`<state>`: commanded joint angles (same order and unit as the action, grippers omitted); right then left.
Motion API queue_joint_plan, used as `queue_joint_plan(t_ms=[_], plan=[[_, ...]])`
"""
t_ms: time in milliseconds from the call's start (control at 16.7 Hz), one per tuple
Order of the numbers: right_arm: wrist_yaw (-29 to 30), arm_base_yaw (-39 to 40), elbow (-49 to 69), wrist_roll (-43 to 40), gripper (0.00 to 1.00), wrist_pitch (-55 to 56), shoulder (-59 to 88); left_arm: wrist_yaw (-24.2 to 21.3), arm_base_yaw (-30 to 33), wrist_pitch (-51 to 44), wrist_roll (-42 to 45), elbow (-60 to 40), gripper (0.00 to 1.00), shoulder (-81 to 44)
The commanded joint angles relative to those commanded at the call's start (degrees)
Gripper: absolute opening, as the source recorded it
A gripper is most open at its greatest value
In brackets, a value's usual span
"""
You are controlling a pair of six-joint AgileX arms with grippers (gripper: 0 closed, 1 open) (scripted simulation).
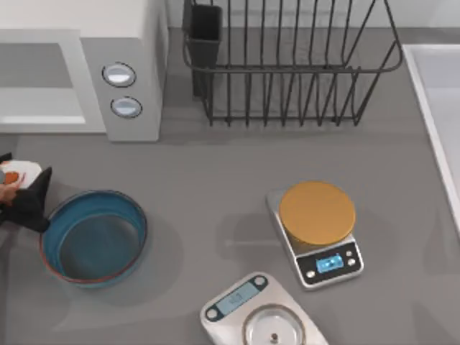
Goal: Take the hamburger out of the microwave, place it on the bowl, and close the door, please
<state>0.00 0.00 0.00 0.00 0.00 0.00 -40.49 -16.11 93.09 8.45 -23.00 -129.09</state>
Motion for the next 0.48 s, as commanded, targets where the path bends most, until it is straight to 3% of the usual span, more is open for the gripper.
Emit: queue_joint_plan(t_ms=[240, 480], plan=[[0.0, 0.0, 0.0, 0.0, 1.00, 0.0, 0.0, 1.0, -0.2, -2.3, 0.5, -0.5, 0.00, 2.1], [0.0, 0.0, 0.0, 0.0, 1.00, 0.0, 0.0, 1.2, -0.2, -13.3, 0.5, -0.6, 0.00, 13.1]])
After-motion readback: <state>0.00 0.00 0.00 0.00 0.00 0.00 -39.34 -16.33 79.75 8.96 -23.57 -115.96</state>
